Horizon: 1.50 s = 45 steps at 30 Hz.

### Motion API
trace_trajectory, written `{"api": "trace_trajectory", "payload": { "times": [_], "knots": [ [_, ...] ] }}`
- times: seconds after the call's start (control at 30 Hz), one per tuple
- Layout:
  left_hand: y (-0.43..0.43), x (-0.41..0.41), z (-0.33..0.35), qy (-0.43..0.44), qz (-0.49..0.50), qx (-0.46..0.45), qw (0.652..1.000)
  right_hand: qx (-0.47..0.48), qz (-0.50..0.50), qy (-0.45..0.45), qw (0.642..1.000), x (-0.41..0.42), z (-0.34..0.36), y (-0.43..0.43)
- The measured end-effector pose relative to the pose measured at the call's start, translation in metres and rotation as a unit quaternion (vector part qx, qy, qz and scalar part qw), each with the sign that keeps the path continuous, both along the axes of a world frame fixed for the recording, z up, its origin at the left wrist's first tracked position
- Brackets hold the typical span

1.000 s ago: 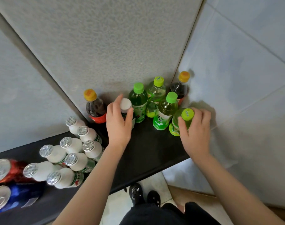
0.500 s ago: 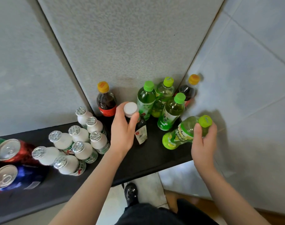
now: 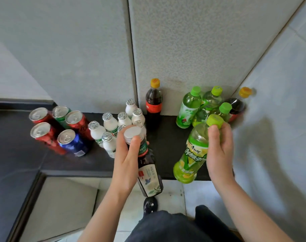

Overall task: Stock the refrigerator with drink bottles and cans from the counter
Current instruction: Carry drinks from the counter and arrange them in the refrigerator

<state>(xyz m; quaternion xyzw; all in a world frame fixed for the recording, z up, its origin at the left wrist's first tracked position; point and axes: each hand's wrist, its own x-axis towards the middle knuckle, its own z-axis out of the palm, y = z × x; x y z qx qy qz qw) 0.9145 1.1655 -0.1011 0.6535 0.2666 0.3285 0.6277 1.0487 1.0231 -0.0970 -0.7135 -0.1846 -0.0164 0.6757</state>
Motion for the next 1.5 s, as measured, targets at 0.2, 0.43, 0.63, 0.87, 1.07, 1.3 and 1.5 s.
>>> {"api": "trace_trajectory", "payload": {
  "times": [0.2, 0.43, 0.63, 0.87, 1.07, 1.3, 1.5],
  "knots": [
    [-0.025, -0.08, -0.009, 0.007, 0.129, -0.052, 0.99, -0.014, 0.162, 0.011, 0.987, -0.047, -0.001, 0.028],
    [-0.084, -0.197, -0.034, 0.04, 0.329, -0.131, 0.935, -0.047, 0.405, 0.037, 0.912, -0.14, -0.027, 0.054],
    [-0.163, -0.301, -0.05, 0.043, 0.515, -0.173, 0.839, -0.087, 0.562, 0.044, 0.821, -0.25, -0.051, 0.051],
    [-0.227, -0.387, -0.052, -0.018, 0.65, -0.185, 0.737, -0.123, 0.683, 0.05, 0.718, -0.374, -0.048, 0.029],
    [-0.269, -0.474, -0.055, -0.079, 0.696, -0.187, 0.689, -0.15, 0.745, 0.017, 0.65, -0.492, -0.05, -0.005],
    [-0.364, -0.636, -0.054, -0.057, 0.768, -0.175, 0.614, -0.177, 0.809, 0.036, 0.559, -0.683, -0.056, -0.07],
    [-0.444, -0.745, -0.038, -0.058, 0.849, -0.137, 0.506, -0.143, 0.89, 0.022, 0.432, -0.839, -0.039, -0.137]
  ]
}}
